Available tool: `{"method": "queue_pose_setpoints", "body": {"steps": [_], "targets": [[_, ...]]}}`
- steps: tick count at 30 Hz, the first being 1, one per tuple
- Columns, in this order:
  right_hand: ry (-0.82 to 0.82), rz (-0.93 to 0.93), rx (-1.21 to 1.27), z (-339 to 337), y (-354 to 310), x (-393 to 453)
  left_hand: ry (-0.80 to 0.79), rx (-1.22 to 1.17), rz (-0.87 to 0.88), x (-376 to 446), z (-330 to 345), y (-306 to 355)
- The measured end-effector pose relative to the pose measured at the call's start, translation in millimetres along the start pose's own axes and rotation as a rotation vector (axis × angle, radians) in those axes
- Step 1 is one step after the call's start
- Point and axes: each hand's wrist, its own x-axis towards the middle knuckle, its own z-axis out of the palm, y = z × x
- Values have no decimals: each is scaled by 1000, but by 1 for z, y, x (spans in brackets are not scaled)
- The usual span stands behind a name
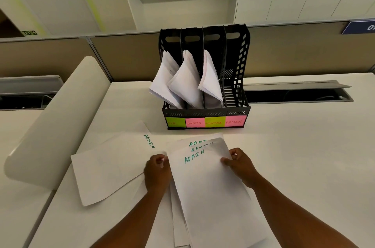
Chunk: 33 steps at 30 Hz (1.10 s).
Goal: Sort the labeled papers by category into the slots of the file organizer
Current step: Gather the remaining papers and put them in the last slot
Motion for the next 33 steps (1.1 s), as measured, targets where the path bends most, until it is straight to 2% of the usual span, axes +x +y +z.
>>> {"method": "queue_pose_setpoints", "body": {"steps": [2,3,6,12,17,22,24,26,29,33], "targets": [[27,13,11,-1,0,1,99,279,33,4,-8,-9],[29,20,25,-1,0,1,99,379,-1,5,-12,-13],[65,45,14,-1,1,1,47,474,-109,7,-19,-22],[119,123,-25,3,2,0,-100,209,-97,7,-13,-20],[77,131,30,6,-1,-2,-155,-74,-122,2,-2,0],[-1,83,23,10,-7,-1,-345,-244,-170,5,1,13],[0,71,-11,13,-8,-1,-364,-287,-171,6,0,12],[19,61,-42,14,-8,-1,-292,-239,-124,8,-1,11],[39,61,-67,13,-7,0,-70,-77,-36,16,-12,6],[22,38,-40,12,-5,1,150,328,104,27,-47,-20]]}}
